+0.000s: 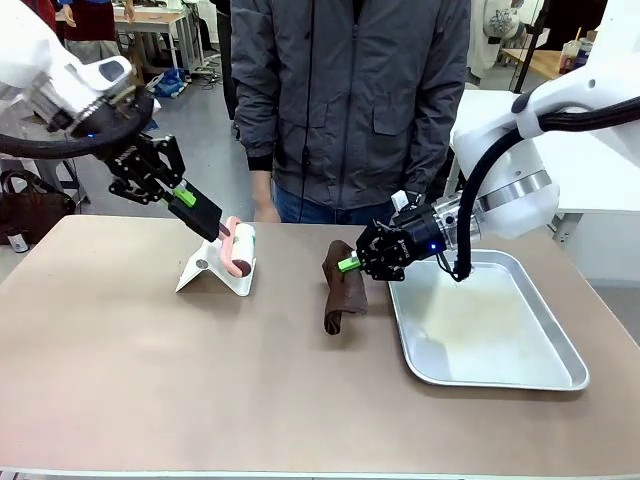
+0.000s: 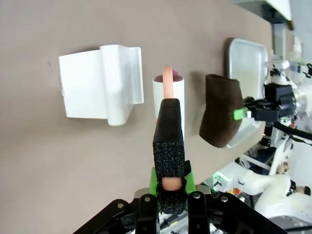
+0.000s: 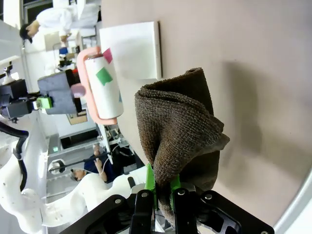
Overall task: Clean the surface of the table.
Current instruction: Return the Lint Roller and towel to their original positions.
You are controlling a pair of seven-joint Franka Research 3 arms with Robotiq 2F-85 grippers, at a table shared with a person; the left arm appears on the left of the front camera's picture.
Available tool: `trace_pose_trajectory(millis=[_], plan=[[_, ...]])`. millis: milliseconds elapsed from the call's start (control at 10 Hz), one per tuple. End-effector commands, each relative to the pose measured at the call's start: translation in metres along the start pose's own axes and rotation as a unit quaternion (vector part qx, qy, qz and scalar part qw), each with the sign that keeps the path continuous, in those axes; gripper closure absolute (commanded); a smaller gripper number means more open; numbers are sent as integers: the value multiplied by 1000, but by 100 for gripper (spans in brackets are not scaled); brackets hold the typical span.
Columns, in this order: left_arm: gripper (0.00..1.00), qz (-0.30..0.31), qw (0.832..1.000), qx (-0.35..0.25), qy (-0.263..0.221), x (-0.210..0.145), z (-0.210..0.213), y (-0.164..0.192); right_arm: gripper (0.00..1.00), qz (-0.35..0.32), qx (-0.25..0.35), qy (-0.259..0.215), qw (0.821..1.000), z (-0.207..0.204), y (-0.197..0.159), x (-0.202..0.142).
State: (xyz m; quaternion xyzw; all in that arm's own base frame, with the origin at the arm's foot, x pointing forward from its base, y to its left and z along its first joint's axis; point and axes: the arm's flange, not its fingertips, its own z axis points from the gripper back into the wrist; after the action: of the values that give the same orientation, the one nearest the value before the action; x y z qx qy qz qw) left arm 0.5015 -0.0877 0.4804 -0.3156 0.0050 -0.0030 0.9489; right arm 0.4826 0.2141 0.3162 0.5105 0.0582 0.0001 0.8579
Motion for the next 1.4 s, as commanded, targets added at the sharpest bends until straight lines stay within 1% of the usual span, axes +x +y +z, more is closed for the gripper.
trace_pose_trajectory(millis=[0,200,400,600,900,1100,1200,1300], plan=[[78,-2,999,29,15,17,-4,-7,87,-12,-22,0,1000,2,9,-4],[78,-13,998,46,27,33,-18,-6,87,-13,-26,2,1000,0,8,-2],[78,-15,998,56,18,45,-30,-4,87,-9,-29,6,1000,0,9,-2],[78,-5,999,38,9,49,-34,1,87,-5,-30,15,999,-1,8,-1],[78,-11,999,39,-5,46,-37,14,87,1,-26,16,1000,-2,12,-1],[78,-28,999,38,7,45,-41,16,87,-7,-31,21,999,-3,12,3],[78,-35,998,40,20,45,-44,16,87,-7,-29,23,999,-3,11,3],[78,-45,997,42,43,44,-46,16,87,-8,-26,28,999,-3,10,4]])
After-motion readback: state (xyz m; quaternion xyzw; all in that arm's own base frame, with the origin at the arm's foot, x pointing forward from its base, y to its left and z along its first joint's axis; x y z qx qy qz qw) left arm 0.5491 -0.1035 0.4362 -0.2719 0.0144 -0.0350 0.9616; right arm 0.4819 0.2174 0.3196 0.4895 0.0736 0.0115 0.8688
